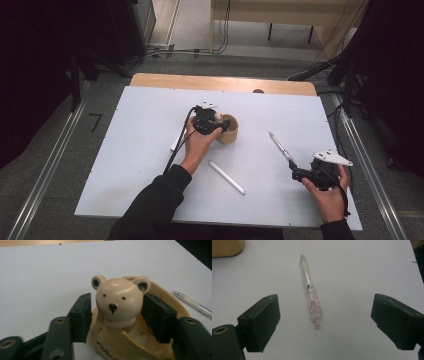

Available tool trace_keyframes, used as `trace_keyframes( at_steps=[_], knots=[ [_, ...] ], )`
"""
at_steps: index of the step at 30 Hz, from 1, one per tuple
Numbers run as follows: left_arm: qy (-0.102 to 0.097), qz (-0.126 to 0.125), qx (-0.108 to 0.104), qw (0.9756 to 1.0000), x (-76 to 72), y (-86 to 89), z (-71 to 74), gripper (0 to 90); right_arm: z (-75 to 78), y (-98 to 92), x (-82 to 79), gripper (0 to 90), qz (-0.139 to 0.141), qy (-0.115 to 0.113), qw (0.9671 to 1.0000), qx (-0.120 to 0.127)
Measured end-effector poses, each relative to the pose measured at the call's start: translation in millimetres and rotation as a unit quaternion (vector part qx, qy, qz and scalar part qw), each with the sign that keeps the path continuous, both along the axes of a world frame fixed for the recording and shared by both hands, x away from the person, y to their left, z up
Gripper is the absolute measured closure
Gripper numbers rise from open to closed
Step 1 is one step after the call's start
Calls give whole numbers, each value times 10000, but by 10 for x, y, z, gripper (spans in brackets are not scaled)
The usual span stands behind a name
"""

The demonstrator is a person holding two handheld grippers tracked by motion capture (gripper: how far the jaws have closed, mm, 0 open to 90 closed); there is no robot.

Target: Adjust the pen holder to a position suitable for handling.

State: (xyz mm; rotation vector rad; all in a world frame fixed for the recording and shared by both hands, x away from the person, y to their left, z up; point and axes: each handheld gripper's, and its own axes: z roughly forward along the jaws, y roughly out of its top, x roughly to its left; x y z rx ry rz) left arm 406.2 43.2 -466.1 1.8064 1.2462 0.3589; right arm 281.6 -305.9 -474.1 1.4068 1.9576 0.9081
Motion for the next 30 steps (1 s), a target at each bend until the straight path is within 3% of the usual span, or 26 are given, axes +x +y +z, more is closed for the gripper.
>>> trace_keyframes(
  at_steps=[3,8,15,30],
  knots=[
    [-97,67,104,9999,-42,22,38,284,-6,-1,5,73,-8,18,10000,-4],
    [-239,141,116,9995,-132,110,119,186,-13,15,8,73,15,18,10000,-17],
    [-456,174,138,9987,-327,249,200,151,-25,27,30,73,18,50,10000,-29],
    [-559,224,167,9980,-668,566,222,134,-33,83,40,73,49,63,9999,-61]
  ],
)
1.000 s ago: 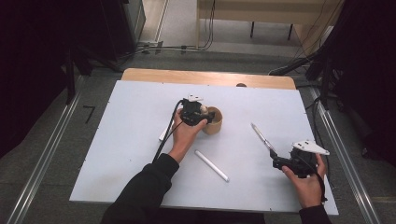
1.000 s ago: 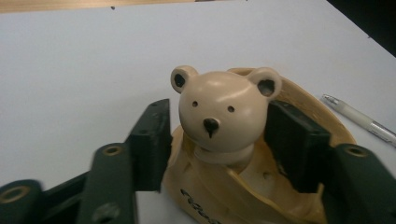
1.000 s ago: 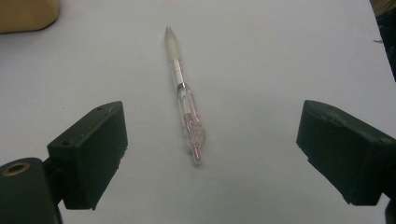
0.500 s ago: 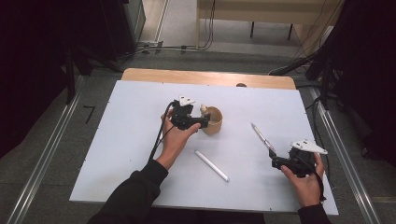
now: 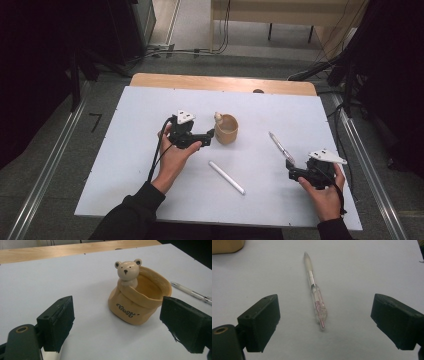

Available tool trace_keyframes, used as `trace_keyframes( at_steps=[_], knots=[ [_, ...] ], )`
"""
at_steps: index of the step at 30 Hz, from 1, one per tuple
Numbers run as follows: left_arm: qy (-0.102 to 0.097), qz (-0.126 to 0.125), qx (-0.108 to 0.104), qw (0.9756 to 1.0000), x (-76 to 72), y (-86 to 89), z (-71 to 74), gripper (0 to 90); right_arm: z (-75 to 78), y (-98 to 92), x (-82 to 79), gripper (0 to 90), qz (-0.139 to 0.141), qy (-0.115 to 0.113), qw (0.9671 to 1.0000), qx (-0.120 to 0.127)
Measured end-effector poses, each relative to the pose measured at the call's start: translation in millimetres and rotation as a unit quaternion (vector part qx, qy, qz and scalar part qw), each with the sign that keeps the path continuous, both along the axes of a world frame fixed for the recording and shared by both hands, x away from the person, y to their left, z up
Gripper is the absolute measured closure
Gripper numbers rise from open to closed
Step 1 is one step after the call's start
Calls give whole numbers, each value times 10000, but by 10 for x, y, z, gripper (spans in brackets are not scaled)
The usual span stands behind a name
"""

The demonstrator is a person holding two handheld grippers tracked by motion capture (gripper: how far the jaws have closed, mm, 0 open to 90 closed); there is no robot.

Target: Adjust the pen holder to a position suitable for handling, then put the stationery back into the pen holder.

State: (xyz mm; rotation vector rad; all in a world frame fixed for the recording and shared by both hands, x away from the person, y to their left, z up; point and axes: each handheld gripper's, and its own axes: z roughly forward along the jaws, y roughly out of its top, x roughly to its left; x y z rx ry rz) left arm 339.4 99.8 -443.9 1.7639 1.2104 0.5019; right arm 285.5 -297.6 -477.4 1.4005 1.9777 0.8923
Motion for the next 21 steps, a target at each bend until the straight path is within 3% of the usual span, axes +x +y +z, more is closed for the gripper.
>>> trace_keyframes(
  at_steps=[11,21],
  knots=[
    [26,198,-127,9997,-165,280,-28,115,7,8,-12,73,29,-31,10000,32],
    [104,408,-68,9991,-334,565,-113,102,-2,40,-10,73,112,-20,9998,161]
  ],
)
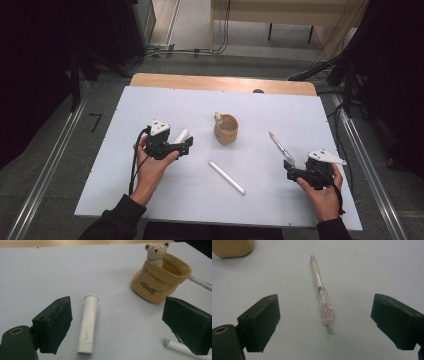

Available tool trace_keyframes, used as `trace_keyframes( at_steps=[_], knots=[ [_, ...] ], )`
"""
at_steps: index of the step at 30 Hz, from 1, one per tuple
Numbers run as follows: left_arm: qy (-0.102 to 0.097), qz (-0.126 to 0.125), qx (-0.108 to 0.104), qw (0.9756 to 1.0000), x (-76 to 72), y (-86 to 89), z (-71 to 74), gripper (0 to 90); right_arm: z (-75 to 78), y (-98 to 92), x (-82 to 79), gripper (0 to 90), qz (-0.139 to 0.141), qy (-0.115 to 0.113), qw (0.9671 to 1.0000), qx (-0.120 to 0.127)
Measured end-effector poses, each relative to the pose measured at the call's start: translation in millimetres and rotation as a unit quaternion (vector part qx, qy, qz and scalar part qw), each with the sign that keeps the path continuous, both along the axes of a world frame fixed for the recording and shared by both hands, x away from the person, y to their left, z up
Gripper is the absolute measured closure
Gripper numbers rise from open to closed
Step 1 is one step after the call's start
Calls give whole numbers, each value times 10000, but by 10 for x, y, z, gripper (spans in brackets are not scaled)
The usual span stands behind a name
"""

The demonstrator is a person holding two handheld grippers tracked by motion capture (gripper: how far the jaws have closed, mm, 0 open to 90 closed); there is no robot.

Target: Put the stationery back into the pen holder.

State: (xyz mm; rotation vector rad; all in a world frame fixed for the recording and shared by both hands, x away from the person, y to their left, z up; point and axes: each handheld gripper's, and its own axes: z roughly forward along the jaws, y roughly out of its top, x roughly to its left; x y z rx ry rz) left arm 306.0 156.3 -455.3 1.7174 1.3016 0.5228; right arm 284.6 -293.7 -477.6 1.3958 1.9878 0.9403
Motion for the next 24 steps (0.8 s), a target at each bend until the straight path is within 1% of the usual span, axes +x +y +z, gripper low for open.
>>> trace_keyframes(
  at_steps=[8,11,13,16,19,21,24],
  knots=[
    [102,201,19,9997,-86,249,-88,102,-2,28,14,75,42,-10,10000,-12],
    [140,297,36,9995,-114,346,-119,102,-9,43,41,75,71,-1,10000,-38],
    [161,378,25,9992,-132,409,-145,102,-19,60,64,75,117,3,9999,12],
    [213,460,22,9987,-157,488,-187,102,-37,79,113,75,118,47,9999,-9],
    [252,519,41,9983,-167,537,-222,102,-55,88,175,76,130,84,9999,46],
    [257,551,102,9981,-170,549,-237,102,-61,100,220,76,138,92,9998,84],
    [248,550,88,9981,-167,556,-244,102,-72,130,281,77,132,124,9998,54]
  ],
)
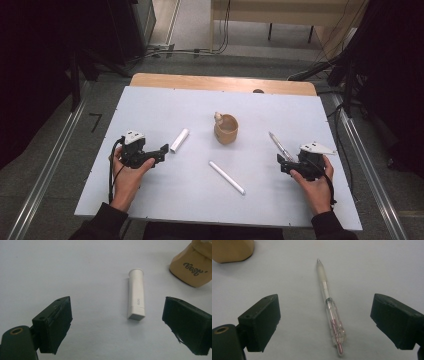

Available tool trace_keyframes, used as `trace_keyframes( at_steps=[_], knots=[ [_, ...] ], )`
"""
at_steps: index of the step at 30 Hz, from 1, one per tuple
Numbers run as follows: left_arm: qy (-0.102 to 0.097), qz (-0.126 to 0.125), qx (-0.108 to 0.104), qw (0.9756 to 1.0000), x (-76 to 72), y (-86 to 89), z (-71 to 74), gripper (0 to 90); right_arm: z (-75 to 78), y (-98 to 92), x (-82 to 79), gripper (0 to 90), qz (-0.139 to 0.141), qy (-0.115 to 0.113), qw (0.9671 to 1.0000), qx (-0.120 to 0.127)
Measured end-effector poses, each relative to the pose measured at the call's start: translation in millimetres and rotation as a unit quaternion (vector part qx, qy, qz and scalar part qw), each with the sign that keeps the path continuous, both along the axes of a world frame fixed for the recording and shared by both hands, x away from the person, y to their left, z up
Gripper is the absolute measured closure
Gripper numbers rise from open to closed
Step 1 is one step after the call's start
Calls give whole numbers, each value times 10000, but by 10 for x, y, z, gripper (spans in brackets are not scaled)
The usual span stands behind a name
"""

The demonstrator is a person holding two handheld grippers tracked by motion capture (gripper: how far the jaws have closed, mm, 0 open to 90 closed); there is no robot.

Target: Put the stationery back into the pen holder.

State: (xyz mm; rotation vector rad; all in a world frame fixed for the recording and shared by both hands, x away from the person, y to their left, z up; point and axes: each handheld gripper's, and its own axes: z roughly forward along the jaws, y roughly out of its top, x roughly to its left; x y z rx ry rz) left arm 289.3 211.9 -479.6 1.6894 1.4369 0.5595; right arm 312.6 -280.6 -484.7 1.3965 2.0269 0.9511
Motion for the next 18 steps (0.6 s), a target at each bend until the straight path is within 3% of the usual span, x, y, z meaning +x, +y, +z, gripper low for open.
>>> trace_keyframes(
  at_steps=[18],
  knots=[
    [5,-52,-4,10000,26,-26,-18,102,-8,-6,274,119,-245,-28,9995,209]
  ],
)
